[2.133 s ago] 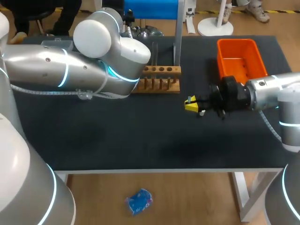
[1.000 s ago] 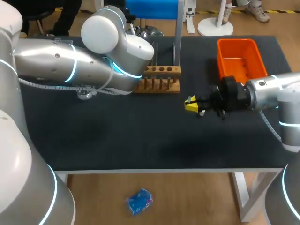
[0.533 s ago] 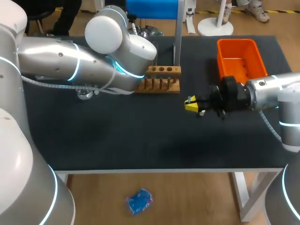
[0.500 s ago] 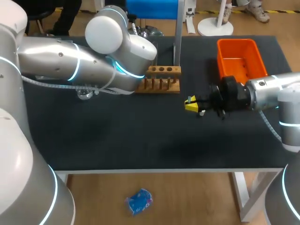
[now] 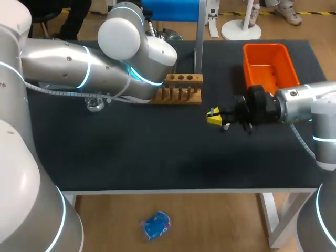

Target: Invert the test tube, pick up the pipette, mount the tip to pipette, aspirate from beaker and dispense into the tube, eject the tip, return the pipette, and cap with the stopper.

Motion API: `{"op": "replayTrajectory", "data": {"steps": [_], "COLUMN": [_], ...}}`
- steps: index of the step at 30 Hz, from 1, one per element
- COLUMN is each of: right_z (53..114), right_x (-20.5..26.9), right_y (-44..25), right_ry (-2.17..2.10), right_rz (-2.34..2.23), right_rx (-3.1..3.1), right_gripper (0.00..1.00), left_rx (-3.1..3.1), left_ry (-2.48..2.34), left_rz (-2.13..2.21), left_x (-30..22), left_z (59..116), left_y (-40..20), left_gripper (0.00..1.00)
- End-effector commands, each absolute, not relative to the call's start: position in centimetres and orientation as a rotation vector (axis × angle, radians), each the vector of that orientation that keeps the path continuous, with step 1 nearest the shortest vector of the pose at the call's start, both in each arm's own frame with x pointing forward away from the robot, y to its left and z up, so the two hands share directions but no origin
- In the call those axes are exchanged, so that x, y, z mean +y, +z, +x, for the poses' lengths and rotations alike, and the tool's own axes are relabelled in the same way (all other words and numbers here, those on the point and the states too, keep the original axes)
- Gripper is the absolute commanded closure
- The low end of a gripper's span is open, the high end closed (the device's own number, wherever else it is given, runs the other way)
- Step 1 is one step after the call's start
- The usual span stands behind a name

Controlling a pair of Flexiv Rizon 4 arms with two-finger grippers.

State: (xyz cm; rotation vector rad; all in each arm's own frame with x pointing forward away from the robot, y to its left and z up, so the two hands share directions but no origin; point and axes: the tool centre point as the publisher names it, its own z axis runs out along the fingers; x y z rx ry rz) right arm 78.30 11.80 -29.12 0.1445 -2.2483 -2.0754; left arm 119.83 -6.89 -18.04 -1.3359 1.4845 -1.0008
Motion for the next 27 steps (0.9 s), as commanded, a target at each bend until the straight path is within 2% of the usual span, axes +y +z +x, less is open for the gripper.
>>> {"op": "replayTrajectory", "data": {"steps": [1, 12, 27], "right_z": [78.2, 78.2, 78.2], "right_x": [11.8, 11.8, 11.8], "right_y": [-29.1, -29.1, -29.1], "right_ry": [-2.074, -2.074, -2.074], "right_rz": [0.144, 0.144, 0.144], "right_rx": [-2.251, -2.251, -2.251], "right_gripper": [1.0, 1.0, 1.0], "left_rx": [1.484, 1.506, 1.755], "left_ry": [-0.994, -1.065, -1.362], "left_rz": [-1.33, -1.301, -1.175], "left_x": [-6.9, -6.8, -6.8], "left_z": [120.0, 118.9, 112.2], "left_y": [-17.1, -15.9, -13.4], "left_gripper": [1.0, 1.0, 1.0]}}
